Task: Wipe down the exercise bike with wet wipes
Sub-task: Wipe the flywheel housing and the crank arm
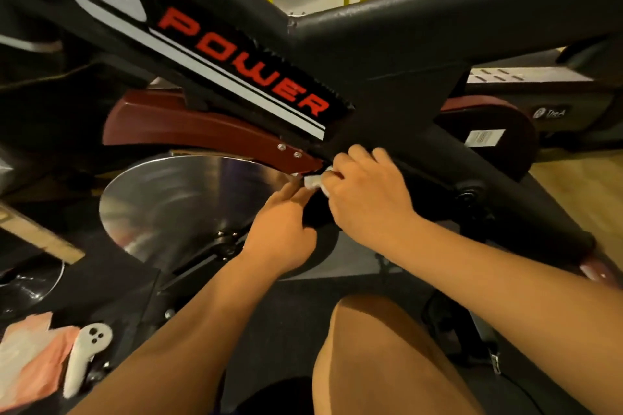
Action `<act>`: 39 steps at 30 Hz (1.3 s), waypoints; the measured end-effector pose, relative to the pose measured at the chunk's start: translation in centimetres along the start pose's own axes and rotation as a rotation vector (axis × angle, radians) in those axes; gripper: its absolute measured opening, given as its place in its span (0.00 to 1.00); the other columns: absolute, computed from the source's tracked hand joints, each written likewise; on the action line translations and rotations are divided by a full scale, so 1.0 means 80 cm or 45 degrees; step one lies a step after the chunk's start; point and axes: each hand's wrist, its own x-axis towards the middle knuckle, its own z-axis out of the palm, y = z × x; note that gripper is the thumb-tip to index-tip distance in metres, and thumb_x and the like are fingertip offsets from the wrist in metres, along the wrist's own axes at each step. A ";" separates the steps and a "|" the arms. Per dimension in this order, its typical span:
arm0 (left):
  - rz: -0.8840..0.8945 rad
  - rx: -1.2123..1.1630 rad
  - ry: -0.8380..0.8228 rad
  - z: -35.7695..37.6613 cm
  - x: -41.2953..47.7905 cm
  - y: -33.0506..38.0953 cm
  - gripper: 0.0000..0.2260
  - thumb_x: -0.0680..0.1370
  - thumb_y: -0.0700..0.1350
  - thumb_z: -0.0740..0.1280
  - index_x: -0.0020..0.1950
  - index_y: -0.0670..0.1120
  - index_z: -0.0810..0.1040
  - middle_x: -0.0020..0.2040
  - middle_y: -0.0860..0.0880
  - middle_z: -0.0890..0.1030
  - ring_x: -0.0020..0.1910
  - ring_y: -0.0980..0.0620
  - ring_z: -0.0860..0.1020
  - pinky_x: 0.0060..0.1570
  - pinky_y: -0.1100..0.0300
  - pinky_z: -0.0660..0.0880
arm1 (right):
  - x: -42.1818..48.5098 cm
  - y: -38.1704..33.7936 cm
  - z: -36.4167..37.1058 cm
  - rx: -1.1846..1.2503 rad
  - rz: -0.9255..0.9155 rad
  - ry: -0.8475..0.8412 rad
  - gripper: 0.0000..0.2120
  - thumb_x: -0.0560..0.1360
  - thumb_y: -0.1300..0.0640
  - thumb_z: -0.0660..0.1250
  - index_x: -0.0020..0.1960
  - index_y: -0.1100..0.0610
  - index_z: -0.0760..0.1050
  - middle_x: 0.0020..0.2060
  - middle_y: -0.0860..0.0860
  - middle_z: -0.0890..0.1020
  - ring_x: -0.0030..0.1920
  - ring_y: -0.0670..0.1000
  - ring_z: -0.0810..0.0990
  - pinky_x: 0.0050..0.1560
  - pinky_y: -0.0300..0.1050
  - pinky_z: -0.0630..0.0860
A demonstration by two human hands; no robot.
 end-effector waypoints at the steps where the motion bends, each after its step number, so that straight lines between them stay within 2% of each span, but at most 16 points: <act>1: 0.008 -0.045 0.023 -0.001 0.002 -0.001 0.29 0.73 0.40 0.66 0.74 0.51 0.66 0.69 0.49 0.70 0.66 0.47 0.70 0.60 0.58 0.70 | 0.003 -0.005 0.002 -0.012 -0.024 -0.041 0.13 0.65 0.56 0.74 0.49 0.57 0.83 0.44 0.56 0.82 0.49 0.59 0.77 0.47 0.55 0.73; 3: -0.004 -0.086 0.033 -0.007 0.004 -0.002 0.26 0.73 0.41 0.68 0.71 0.51 0.68 0.62 0.50 0.73 0.59 0.47 0.74 0.54 0.59 0.71 | 0.008 -0.006 0.004 -0.033 -0.086 -0.065 0.12 0.66 0.55 0.74 0.48 0.57 0.83 0.44 0.55 0.82 0.48 0.58 0.77 0.46 0.54 0.73; 5: -0.015 -0.065 -0.017 -0.016 0.007 -0.003 0.26 0.74 0.42 0.68 0.71 0.52 0.65 0.54 0.54 0.75 0.51 0.49 0.75 0.47 0.60 0.70 | 0.008 -0.001 0.002 -0.027 -0.111 -0.071 0.10 0.65 0.58 0.75 0.46 0.58 0.83 0.42 0.56 0.81 0.47 0.58 0.77 0.45 0.54 0.73; 8: -0.034 -0.057 -0.078 -0.028 0.010 -0.008 0.24 0.75 0.44 0.67 0.68 0.53 0.62 0.42 0.57 0.71 0.43 0.52 0.75 0.40 0.60 0.69 | 0.002 0.000 -0.002 -0.005 -0.080 -0.078 0.09 0.62 0.61 0.75 0.43 0.60 0.83 0.44 0.59 0.79 0.47 0.61 0.77 0.45 0.56 0.75; 10: -0.061 -0.127 -0.073 -0.027 0.008 -0.013 0.23 0.75 0.43 0.67 0.68 0.53 0.63 0.46 0.55 0.74 0.46 0.51 0.76 0.43 0.59 0.71 | -0.002 -0.012 -0.002 -0.020 -0.072 -0.132 0.08 0.62 0.62 0.75 0.40 0.62 0.82 0.47 0.60 0.79 0.49 0.61 0.77 0.46 0.55 0.76; 12: -0.111 -0.336 -0.015 -0.021 0.002 -0.019 0.24 0.75 0.40 0.67 0.69 0.52 0.65 0.52 0.55 0.77 0.51 0.55 0.77 0.46 0.66 0.72 | -0.001 -0.027 0.001 -0.034 -0.122 -0.158 0.07 0.63 0.62 0.75 0.40 0.63 0.82 0.46 0.61 0.80 0.50 0.62 0.77 0.47 0.54 0.77; 15: -0.207 -0.566 0.093 -0.013 -0.012 -0.031 0.22 0.76 0.39 0.68 0.68 0.53 0.68 0.56 0.57 0.79 0.55 0.60 0.78 0.44 0.77 0.71 | 0.002 -0.048 0.016 -0.001 -0.249 -0.295 0.10 0.71 0.60 0.69 0.50 0.63 0.82 0.54 0.62 0.78 0.59 0.63 0.74 0.58 0.55 0.74; 18: -0.244 -0.552 0.078 -0.011 -0.021 -0.044 0.23 0.77 0.39 0.67 0.69 0.55 0.67 0.55 0.58 0.78 0.51 0.61 0.77 0.41 0.78 0.70 | 0.005 -0.060 0.028 0.001 -0.327 -0.328 0.10 0.72 0.57 0.69 0.51 0.60 0.81 0.57 0.60 0.75 0.62 0.60 0.71 0.61 0.52 0.72; 21: -0.252 -0.484 0.009 -0.009 -0.029 -0.055 0.25 0.76 0.36 0.65 0.70 0.54 0.68 0.57 0.58 0.74 0.56 0.60 0.73 0.41 0.79 0.67 | 0.013 -0.075 0.043 -0.093 -0.454 -0.481 0.14 0.77 0.55 0.62 0.60 0.59 0.77 0.64 0.59 0.67 0.66 0.60 0.63 0.69 0.53 0.60; 24: -0.282 -0.444 0.043 -0.006 -0.032 -0.067 0.21 0.74 0.34 0.65 0.65 0.50 0.74 0.58 0.53 0.78 0.59 0.55 0.75 0.54 0.69 0.68 | 0.033 -0.087 0.045 -0.205 -0.577 -0.446 0.15 0.78 0.53 0.61 0.61 0.58 0.75 0.62 0.57 0.69 0.63 0.59 0.65 0.66 0.53 0.61; 26: -0.318 -0.420 0.131 -0.008 -0.036 -0.073 0.19 0.74 0.34 0.66 0.62 0.50 0.76 0.57 0.51 0.78 0.58 0.54 0.76 0.56 0.65 0.71 | 0.044 -0.093 0.048 -0.176 -0.629 -0.422 0.14 0.77 0.54 0.62 0.61 0.57 0.76 0.60 0.56 0.71 0.62 0.58 0.67 0.63 0.52 0.63; 29: -0.357 -0.494 0.208 -0.014 -0.041 -0.078 0.19 0.74 0.34 0.66 0.61 0.52 0.76 0.56 0.52 0.79 0.55 0.56 0.77 0.52 0.70 0.71 | 0.055 -0.099 0.047 -0.168 -0.640 -0.408 0.13 0.76 0.56 0.64 0.60 0.57 0.76 0.61 0.55 0.69 0.62 0.57 0.66 0.62 0.51 0.64; 32: -0.344 -0.536 0.080 -0.020 -0.046 -0.073 0.22 0.75 0.36 0.65 0.67 0.53 0.73 0.58 0.55 0.79 0.49 0.58 0.79 0.40 0.74 0.73 | 0.049 -0.085 0.037 -0.168 -0.636 -0.428 0.14 0.77 0.57 0.62 0.61 0.58 0.75 0.62 0.56 0.69 0.63 0.58 0.65 0.63 0.52 0.63; 34: -0.244 -0.490 -0.010 -0.022 -0.044 -0.054 0.24 0.76 0.38 0.65 0.70 0.54 0.70 0.59 0.54 0.79 0.48 0.57 0.80 0.46 0.66 0.78 | 0.037 -0.060 0.030 -0.141 -0.572 -0.349 0.14 0.76 0.55 0.62 0.59 0.58 0.77 0.60 0.56 0.73 0.62 0.57 0.68 0.61 0.51 0.65; 36: -0.090 -0.377 0.012 -0.026 -0.033 -0.020 0.21 0.75 0.39 0.66 0.67 0.53 0.71 0.58 0.53 0.78 0.53 0.58 0.78 0.54 0.62 0.77 | 0.022 -0.027 0.019 -0.131 -0.566 -0.293 0.13 0.75 0.55 0.63 0.56 0.56 0.81 0.58 0.56 0.76 0.61 0.57 0.71 0.59 0.50 0.68; 39: 0.118 -0.258 0.103 -0.042 -0.010 0.042 0.14 0.75 0.40 0.66 0.57 0.55 0.71 0.52 0.55 0.77 0.51 0.57 0.76 0.51 0.59 0.76 | 0.012 0.028 -0.007 -0.077 -0.515 -0.168 0.12 0.75 0.57 0.61 0.53 0.58 0.81 0.52 0.56 0.79 0.55 0.57 0.75 0.53 0.49 0.72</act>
